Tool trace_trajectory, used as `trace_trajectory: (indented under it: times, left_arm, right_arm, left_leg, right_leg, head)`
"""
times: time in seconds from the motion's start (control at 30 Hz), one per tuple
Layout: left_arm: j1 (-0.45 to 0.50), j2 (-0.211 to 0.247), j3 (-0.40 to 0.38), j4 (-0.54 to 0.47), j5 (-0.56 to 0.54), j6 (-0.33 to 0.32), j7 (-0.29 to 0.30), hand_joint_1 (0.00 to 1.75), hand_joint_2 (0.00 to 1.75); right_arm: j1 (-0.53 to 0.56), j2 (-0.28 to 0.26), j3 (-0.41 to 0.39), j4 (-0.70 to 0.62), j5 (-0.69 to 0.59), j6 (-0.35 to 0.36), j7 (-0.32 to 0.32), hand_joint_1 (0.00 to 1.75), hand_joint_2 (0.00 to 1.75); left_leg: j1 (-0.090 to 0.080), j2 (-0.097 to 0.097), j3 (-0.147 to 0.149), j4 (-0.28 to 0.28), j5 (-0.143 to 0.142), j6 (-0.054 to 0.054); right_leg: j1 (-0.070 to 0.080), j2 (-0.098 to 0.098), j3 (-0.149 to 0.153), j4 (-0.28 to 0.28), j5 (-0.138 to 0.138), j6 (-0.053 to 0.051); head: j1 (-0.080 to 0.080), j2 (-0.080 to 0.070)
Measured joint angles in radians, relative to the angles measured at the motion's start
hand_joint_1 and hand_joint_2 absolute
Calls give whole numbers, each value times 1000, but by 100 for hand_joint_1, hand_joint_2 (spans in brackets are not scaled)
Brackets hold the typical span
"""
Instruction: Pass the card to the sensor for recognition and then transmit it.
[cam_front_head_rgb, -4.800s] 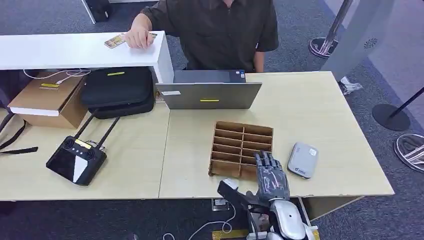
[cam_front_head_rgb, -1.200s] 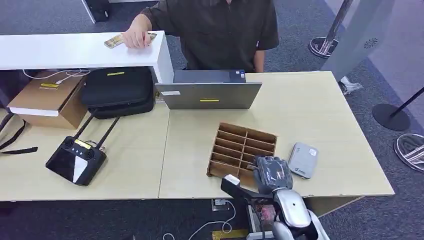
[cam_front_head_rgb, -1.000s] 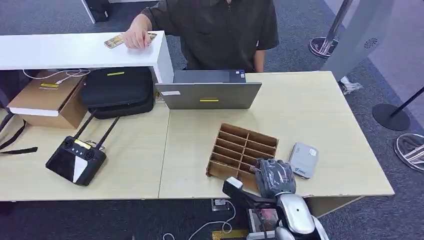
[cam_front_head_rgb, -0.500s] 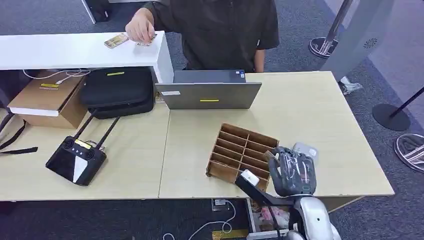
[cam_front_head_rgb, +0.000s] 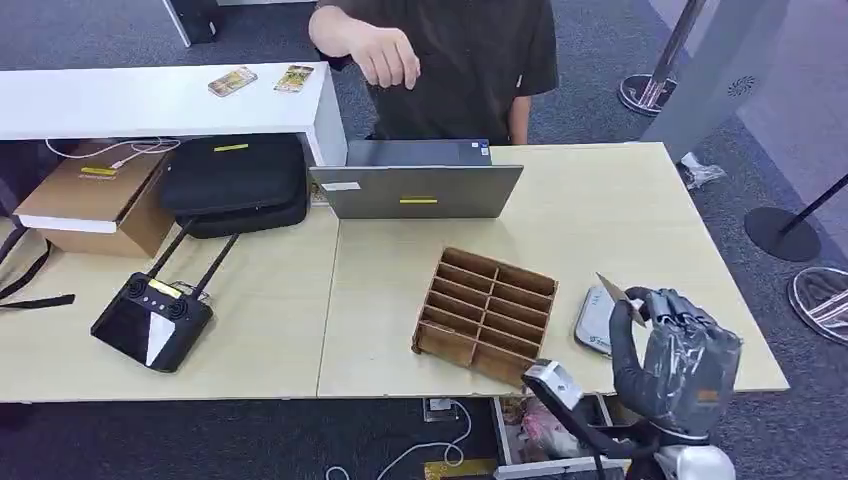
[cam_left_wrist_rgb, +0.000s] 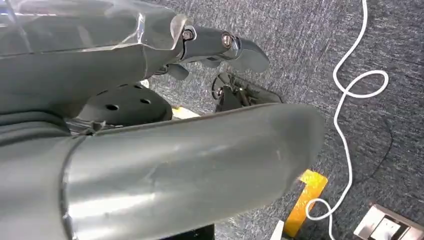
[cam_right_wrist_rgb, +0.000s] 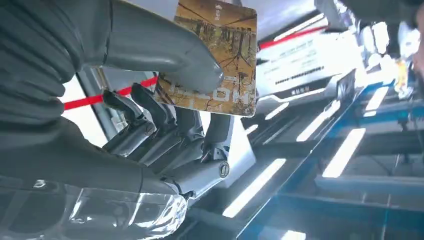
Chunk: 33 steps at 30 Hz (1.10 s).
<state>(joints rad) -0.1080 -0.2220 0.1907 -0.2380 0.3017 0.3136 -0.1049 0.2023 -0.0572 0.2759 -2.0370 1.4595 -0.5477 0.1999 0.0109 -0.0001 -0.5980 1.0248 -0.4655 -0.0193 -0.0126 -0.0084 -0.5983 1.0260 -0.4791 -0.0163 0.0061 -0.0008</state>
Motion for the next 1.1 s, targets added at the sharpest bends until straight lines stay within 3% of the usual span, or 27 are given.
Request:
trace_trajectory:
  times: [0.27, 0.37, 0.5, 0.57, 0.73, 0.87, 1.0, 1.1]
  left_arm:
    - [2, 3, 0, 3, -8, -9, 12, 0, 0]
    - [1, 7, 0, 3, -16, -16, 31, 0, 0]
    - [-8, 10, -3, 3, -55, -18, 61, 0, 0]
    - [-18, 9, -16, 3, -80, -12, 88, 0, 0]
    - [-58, 0, -53, 3, -108, -8, 120, 0, 0]
    - [-61, -2, -81, 3, -151, -11, 156, 0, 0]
    - [-86, -16, -124, 3, -196, -4, 208, 0, 0]
    - [-92, -22, -146, 3, -208, 3, 216, 0, 0]
  right_arm:
    - [39, 11, -28, -64, -5, -79, -16, 175, 175]
    - [7, 13, -29, -53, -99, -117, -51, 175, 175]
    - [-113, 27, -25, 41, -270, -125, -152, 175, 175]
    - [-254, 67, -18, 155, -349, -87, -205, 175, 175]
    - [-573, 176, -16, 461, -394, -44, -223, 175, 175]
    - [-724, 222, -21, 623, -387, -4, -184, 175, 175]
    - [-977, 261, -44, 964, -313, -34, -136, 175, 175]
    - [-1098, 276, -55, 1152, -298, -61, -132, 175, 175]
  left_leg:
    - [0, 0, 0, 0, 0, 0]
    - [0, 1, 0, 0, 0, 0]
    - [0, 2, 0, 0, 1, 0]
    - [0, 7, 1, -1, 2, -1]
    - [1, 3, 2, 0, 9, -3]
    - [1, 4, 0, -1, 10, -4]
    - [0, 5, -1, 0, 10, -4]
    - [1, 5, -1, 0, 10, -4]
  right_leg:
    - [0, 0, 0, 0, 0, 0]
    - [0, 1, 1, 0, 0, 0]
    - [0, 2, 2, 0, 1, -1]
    - [0, 7, 0, 1, 4, -3]
    - [1, 5, 0, 1, 8, -3]
    - [1, 6, -3, 2, 9, -3]
    - [0, 7, -4, 3, 10, -3]
    - [0, 7, -4, 3, 10, -3]
  head:
    - [0, 0]
    - [0, 0]
    - [0, 0]
    - [0, 0]
    - [0, 0]
    - [0, 0]
    - [-1, 0]
    - [-1, 0]
